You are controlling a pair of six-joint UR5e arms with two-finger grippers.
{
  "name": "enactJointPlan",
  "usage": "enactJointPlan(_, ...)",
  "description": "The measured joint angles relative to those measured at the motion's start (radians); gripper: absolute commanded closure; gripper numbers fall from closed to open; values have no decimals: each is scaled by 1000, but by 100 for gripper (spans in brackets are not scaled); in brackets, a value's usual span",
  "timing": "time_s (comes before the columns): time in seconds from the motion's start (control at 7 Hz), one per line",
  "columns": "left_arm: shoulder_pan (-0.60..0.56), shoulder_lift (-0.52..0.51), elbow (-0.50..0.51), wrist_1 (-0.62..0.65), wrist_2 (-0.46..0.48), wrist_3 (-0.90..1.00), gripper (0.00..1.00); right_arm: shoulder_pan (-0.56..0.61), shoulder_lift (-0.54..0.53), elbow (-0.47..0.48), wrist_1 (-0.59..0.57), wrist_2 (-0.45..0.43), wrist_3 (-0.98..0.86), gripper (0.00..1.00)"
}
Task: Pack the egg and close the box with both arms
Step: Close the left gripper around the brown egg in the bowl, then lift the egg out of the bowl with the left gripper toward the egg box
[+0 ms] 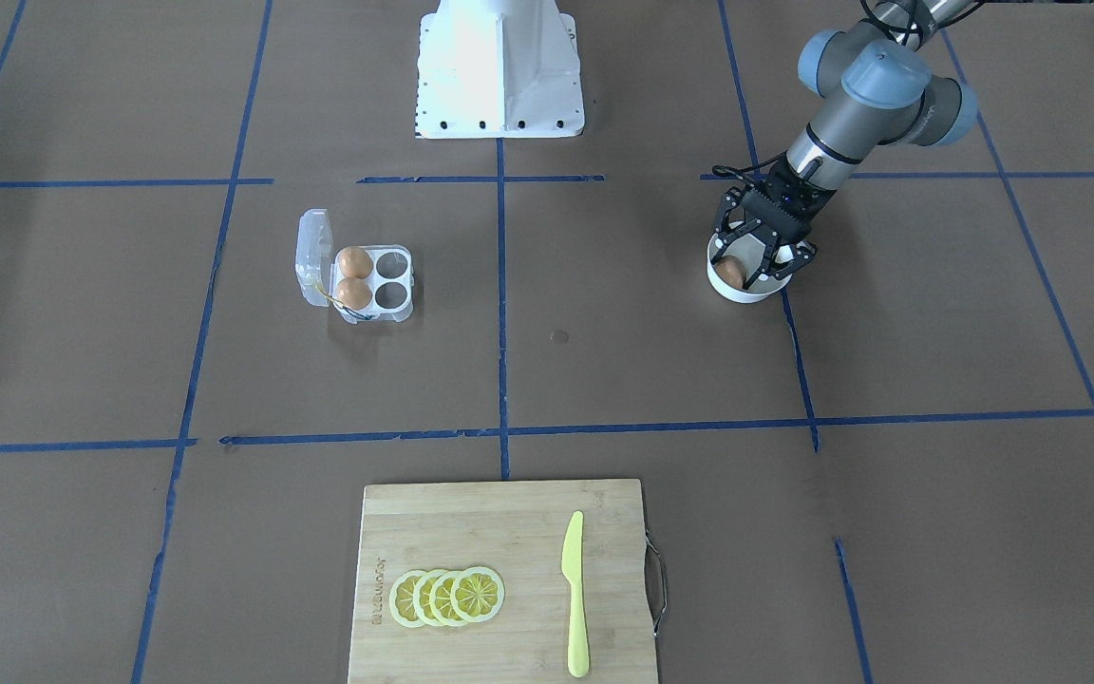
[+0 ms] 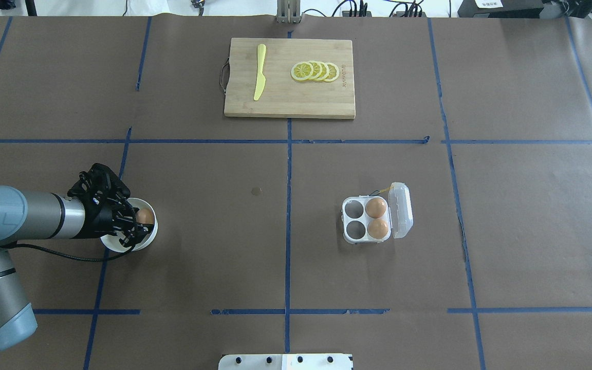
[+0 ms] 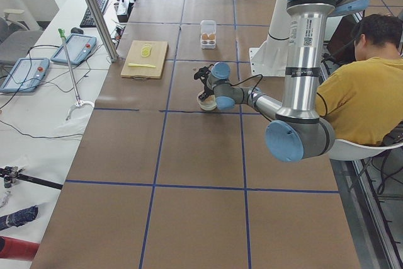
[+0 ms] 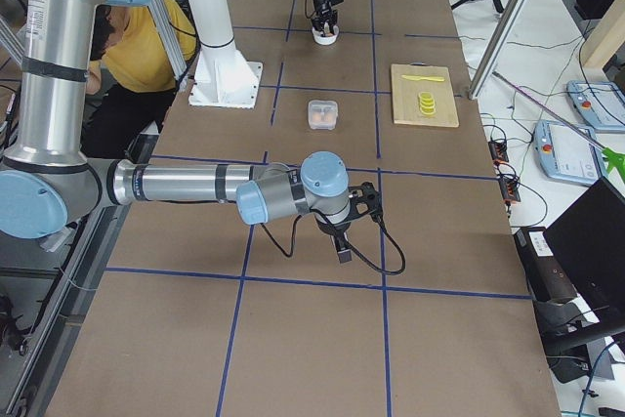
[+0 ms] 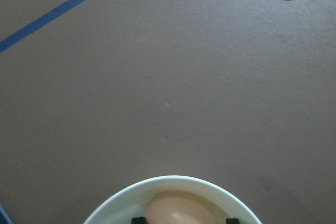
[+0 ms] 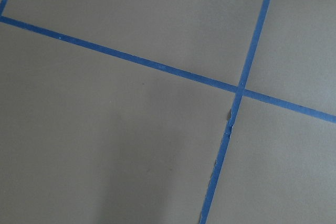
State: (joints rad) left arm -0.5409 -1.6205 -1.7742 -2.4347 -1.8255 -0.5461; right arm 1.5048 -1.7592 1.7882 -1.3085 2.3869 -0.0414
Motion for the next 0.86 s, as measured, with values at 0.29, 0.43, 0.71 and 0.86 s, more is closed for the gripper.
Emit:
enactJointPlan(0.29,0,-1,7,0,0,0,54,0,-1,-1,0,0,0,0)
enactJointPlan(0.43,-1,-2,6,0,0,1,56,0,-2,-1,0,0,1,0)
enactJointPlan(0.71,-6,2,-6,-1,-7,6,57,0,-5,1,0,0,0,0)
enactJointPlan(0.86,-10,7,-16,-1,-10,11,58,1,-6,2,0,0,0,0)
